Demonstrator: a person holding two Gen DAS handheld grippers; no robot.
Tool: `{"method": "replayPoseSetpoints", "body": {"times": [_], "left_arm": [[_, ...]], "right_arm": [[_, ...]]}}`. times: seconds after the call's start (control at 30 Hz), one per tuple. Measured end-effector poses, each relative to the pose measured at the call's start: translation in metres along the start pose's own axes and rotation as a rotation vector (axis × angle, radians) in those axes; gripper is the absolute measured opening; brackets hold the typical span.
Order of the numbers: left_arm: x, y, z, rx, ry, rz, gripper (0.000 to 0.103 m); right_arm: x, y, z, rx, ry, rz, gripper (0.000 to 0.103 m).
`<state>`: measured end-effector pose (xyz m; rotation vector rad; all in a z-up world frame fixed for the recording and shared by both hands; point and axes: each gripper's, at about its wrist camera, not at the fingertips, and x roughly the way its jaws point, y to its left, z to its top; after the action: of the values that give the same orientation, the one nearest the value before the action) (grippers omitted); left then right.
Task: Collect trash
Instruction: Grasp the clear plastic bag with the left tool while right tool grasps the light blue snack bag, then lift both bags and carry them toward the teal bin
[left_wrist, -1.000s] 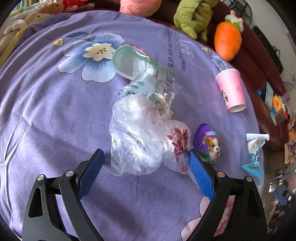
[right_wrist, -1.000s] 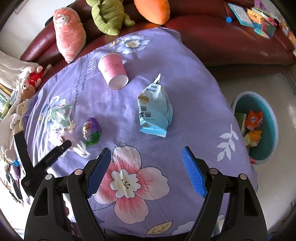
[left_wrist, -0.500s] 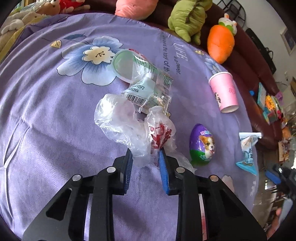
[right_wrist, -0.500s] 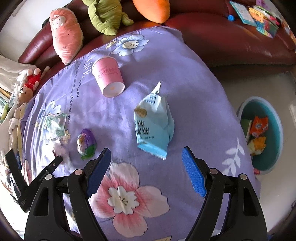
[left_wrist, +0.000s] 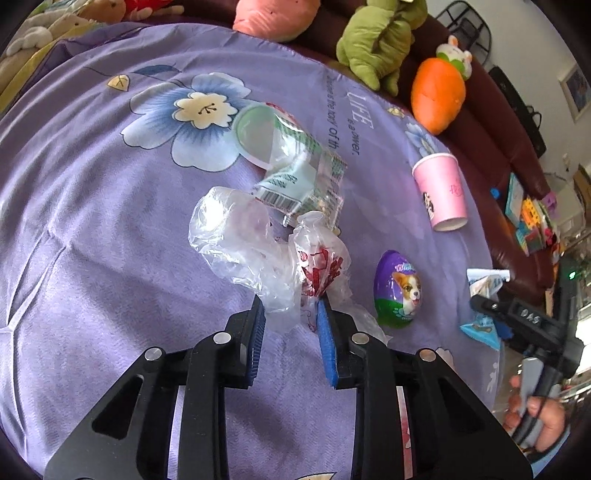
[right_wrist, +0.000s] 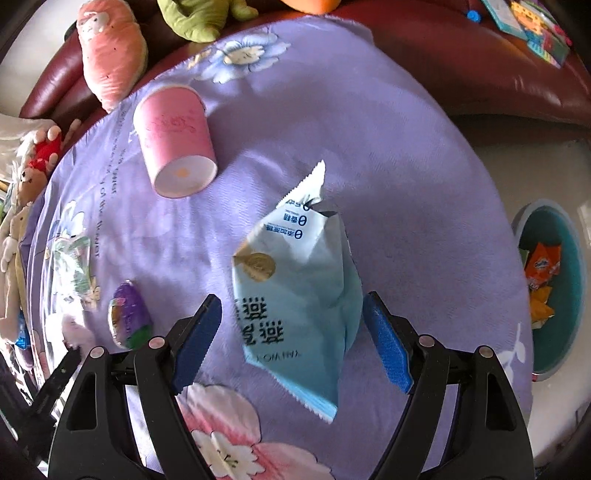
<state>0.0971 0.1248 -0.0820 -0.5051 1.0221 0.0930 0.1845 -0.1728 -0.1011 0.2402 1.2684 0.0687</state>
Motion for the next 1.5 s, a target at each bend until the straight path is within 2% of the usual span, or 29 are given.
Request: {"method": "replayPoseSetpoints", "body": {"times": [0.1,0.13,0.3,0.43,0.7,0.9,1.2,1.37,1.5], "left_arm": [[-0.004,0.002,0.0,-0.009,-0.01,-0.012,0.027],[-0.006,0.003,0.0,-0.01,-0.014,-0.015,0.027],[-0.016,0.003,0.0,-0.012,-0.034,-0.039,0.027],[-0.027,0.0,-0.001,-0.007,-0.048,-0.066,0.027],[-0.05,-0.022,-0.009,0.051,-0.078,-0.12,0.027],[-0.053,-0.047,-0.018,0.109,-0.056,-0.15,0.027],[-0.047,-0.097,-0.032,0.207,-0.013,-0.226,0.027],[-0.038,-0.142,-0.043,0.289,0.017,-0.285,0.027],[-0.024,-0.182,-0.054,0.357,0.053,-0.305,0.027]], "right_arm": [[0.007,0.003,-0.002,-0.012,0.004,-0.001,0.071],[0.007,0.006,-0.003,-0.028,-0.007,-0.013,0.059],[0.002,0.017,-0.005,-0.072,-0.025,-0.022,0.038],[-0.008,0.024,-0.013,-0.082,-0.029,-0.024,0.032],[-0.042,0.027,-0.029,-0.093,-0.063,-0.014,0.031],[-0.067,0.013,-0.042,-0.075,-0.094,0.014,0.031],[-0.1,-0.03,-0.056,-0.008,-0.163,0.07,0.031],[-0.122,-0.065,-0.063,0.047,-0.217,0.109,0.031],[-0.139,-0.1,-0.066,0.093,-0.265,0.128,0.031]]}}
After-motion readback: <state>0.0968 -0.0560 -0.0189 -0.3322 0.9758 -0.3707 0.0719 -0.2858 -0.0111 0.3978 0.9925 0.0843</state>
